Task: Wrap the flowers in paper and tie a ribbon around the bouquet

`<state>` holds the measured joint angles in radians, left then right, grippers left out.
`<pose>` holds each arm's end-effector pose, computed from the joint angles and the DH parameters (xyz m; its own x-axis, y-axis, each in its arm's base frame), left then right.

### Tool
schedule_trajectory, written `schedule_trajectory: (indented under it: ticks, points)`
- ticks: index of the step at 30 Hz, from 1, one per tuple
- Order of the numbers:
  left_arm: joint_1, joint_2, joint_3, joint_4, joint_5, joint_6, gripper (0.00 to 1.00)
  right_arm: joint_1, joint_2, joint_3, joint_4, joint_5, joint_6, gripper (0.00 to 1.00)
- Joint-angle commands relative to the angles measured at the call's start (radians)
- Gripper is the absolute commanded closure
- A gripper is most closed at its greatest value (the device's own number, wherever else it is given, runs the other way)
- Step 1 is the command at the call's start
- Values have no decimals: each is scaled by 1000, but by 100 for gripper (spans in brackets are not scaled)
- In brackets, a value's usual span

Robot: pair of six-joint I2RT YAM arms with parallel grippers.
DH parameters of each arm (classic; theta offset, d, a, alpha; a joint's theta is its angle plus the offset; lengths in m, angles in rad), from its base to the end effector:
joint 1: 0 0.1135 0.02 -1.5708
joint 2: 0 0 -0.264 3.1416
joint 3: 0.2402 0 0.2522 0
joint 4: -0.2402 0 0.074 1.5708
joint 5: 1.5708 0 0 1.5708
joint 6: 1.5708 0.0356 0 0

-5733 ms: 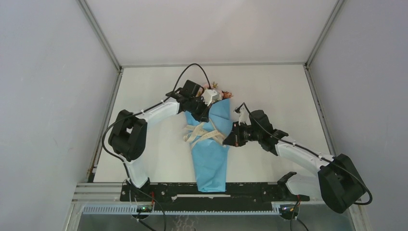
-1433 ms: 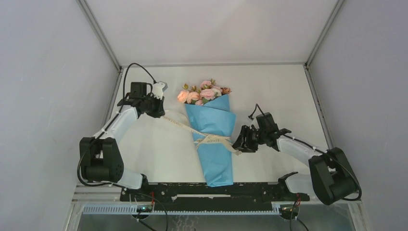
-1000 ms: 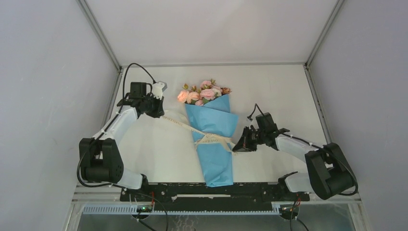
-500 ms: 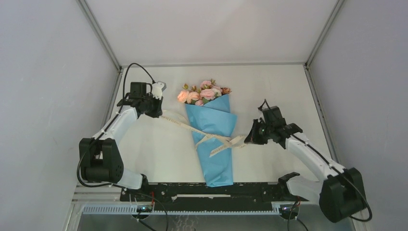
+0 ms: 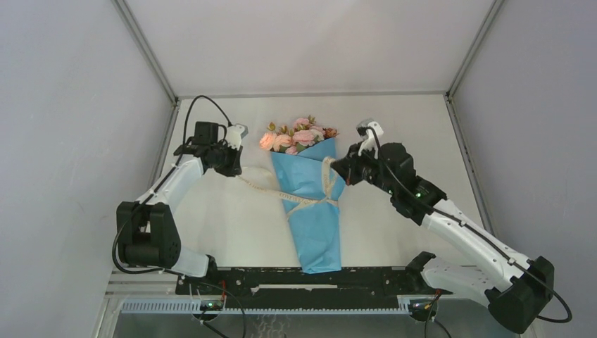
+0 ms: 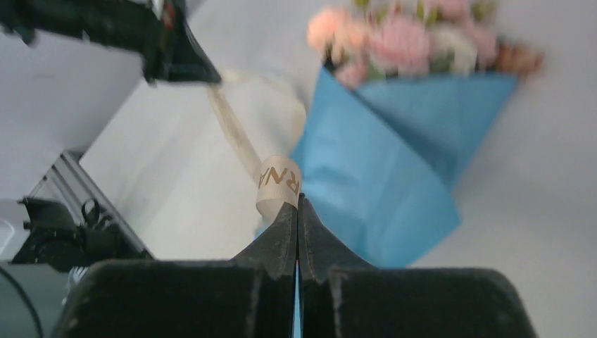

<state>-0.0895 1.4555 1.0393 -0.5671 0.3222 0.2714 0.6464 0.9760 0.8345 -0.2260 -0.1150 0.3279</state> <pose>0.2955 -0.0378 0.2419 -0.7291 0.3207 -0.6047 0.4723 0.8751 -0.1053 0.1772 0.1388 0.3177 -0.4917 0.0298 -0.8702 -0.5550 0.7594 0.3396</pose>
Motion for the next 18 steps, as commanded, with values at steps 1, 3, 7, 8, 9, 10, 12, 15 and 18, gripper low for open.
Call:
schedule_trajectory:
  ticks: [1, 3, 7, 8, 9, 10, 12, 15, 18]
  points:
    - [-31, -45, -2, -33, 31, 23, 100, 8, 60, 132, 264, 20, -190, 100]
    - [-45, -54, -11, -41, 26, 25, 100, 6, 117, 182, 289, 15, -214, 100]
    - [-68, -61, -25, -79, 8, 62, 100, -3, 223, 267, 310, 13, -210, 100]
    - [-74, -64, -30, -89, 4, 75, 100, -9, 240, 279, 313, 10, -203, 100]
    - [-80, -65, -36, -96, 2, 85, 100, -15, 254, 288, 315, 5, -191, 100]
    - [-84, -67, -41, -102, 2, 94, 100, -23, 266, 298, 315, -4, -179, 100]
    - [-94, -67, -52, -113, 0, 109, 100, -38, 286, 302, 316, -20, -148, 100]
    - [-110, -65, -62, -116, -9, 121, 100, -52, 305, 302, 322, -34, -110, 100]
    - [-120, -64, -60, -121, -15, 126, 100, -67, 316, 303, 326, -45, -91, 100]
